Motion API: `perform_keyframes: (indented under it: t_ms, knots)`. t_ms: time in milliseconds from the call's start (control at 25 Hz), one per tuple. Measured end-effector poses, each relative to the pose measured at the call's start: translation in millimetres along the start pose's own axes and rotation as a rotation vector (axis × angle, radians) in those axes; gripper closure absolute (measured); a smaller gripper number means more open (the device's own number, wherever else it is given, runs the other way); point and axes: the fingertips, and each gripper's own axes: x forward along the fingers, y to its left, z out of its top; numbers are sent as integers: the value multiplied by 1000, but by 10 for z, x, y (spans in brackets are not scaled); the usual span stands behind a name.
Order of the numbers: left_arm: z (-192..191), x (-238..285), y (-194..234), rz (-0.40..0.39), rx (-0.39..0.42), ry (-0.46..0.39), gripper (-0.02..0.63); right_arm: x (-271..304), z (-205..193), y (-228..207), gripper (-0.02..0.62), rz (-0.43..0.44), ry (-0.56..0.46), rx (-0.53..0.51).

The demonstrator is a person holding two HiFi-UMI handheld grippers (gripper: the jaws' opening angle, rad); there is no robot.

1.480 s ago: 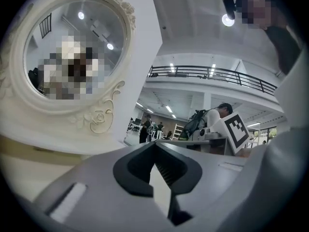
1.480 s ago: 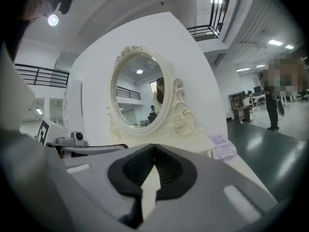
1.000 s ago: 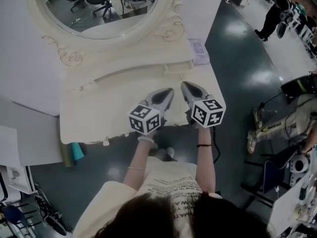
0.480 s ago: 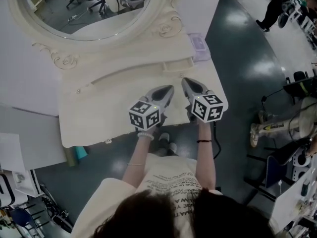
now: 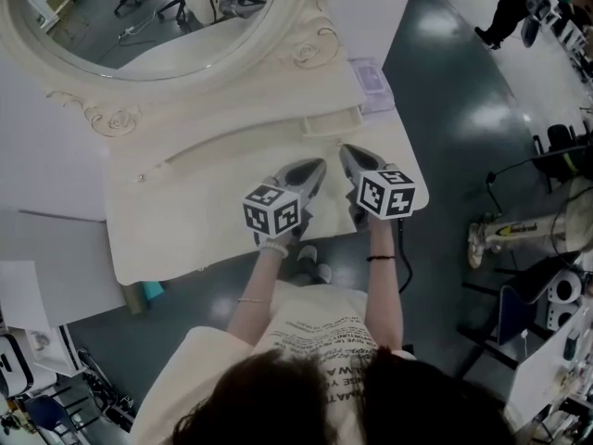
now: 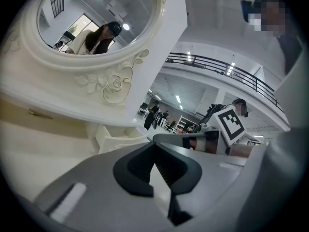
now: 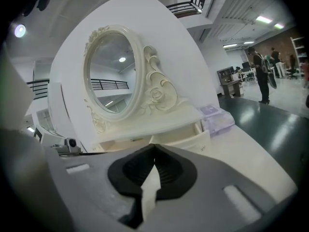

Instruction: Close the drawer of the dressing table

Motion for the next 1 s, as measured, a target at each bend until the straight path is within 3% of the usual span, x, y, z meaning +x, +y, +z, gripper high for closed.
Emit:
perform_keyframes:
  t_ms: [480, 1000]
  knots:
    - [-101, 115, 156, -31, -35, 47, 607, 227, -215, -173, 574, -60, 87, 49]
    - [-212, 252, 205, 29, -116, 36, 607, 339, -355, -406, 518, -83, 203, 57]
